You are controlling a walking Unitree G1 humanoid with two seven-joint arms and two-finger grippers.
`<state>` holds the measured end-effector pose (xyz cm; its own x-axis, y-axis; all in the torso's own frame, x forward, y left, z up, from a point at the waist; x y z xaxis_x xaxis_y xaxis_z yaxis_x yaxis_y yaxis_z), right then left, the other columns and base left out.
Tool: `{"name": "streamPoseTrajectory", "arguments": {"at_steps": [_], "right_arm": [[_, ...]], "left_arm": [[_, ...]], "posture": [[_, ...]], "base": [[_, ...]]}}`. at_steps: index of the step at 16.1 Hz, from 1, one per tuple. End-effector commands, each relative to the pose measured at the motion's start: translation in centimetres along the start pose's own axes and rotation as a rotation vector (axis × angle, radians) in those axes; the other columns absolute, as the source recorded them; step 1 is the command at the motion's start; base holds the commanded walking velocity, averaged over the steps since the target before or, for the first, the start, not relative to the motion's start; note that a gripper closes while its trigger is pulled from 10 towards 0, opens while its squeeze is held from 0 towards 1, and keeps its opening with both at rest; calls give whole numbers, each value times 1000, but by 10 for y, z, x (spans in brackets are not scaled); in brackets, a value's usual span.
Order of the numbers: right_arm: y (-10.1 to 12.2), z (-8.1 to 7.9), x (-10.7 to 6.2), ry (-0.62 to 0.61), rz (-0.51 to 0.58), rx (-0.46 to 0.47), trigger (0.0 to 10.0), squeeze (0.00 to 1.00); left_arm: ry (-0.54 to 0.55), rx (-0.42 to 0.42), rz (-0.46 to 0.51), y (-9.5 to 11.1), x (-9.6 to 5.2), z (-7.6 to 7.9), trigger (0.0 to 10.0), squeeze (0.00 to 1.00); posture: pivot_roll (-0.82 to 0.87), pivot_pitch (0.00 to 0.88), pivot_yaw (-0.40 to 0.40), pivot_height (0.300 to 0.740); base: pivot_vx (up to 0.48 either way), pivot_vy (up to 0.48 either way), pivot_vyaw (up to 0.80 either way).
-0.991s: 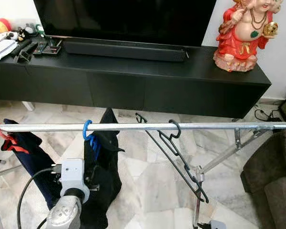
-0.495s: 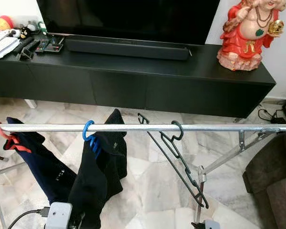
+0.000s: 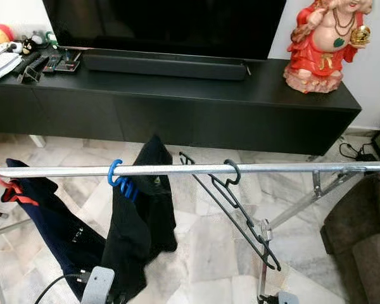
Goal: Hang hanger
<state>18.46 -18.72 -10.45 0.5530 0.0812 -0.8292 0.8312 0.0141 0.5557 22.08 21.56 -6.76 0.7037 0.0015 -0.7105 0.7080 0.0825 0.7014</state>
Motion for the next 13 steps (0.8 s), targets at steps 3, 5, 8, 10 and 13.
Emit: {"name": "streamPoseTrajectory", "arguments": {"at_steps": [3, 5, 8, 10, 13], "right_arm": [[-1, 2, 0, -28, -3, 14, 10000, 0], [6, 5, 0, -35, 39, 18, 10000, 0], [7, 5, 0, -33, 43, -1, 10000, 0], [7, 5, 0, -33, 43, -1, 10000, 0], [7, 5, 0, -33, 43, -1, 10000, 0]], "left_arm": [[61, -3, -122, -27, 0, -9, 10000, 0], [86, -22, -128, -31, -1, -12, 10000, 0], [89, -25, -133, -33, -1, -13, 10000, 0], [89, -25, -133, -33, -1, -13, 10000, 0], [89, -25, -133, -33, -1, -13, 10000, 0]], "posture": [[5, 149, -39, 740], [9, 146, -41, 740], [7, 146, -41, 740], [7, 146, -41, 740], [7, 146, -41, 740]], "base": [[0, 0, 0], [0, 0, 0], [0, 0, 0], [0, 0, 0], [0, 0, 0]]}}
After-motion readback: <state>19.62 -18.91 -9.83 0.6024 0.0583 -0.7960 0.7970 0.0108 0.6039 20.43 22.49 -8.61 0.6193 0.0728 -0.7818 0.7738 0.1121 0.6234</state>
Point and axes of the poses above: a point about 5 cm out from each wrist's last joint towards the gripper, its own x axis pointing out of the wrist towards the gripper, its own y axis along the axis of the wrist's last joint, z = x × y, the point moved 2 cm from there along x, pointing out of the wrist towards the gripper, and after that the axes turned 15 degrees about -x, right-handed, at the moved point
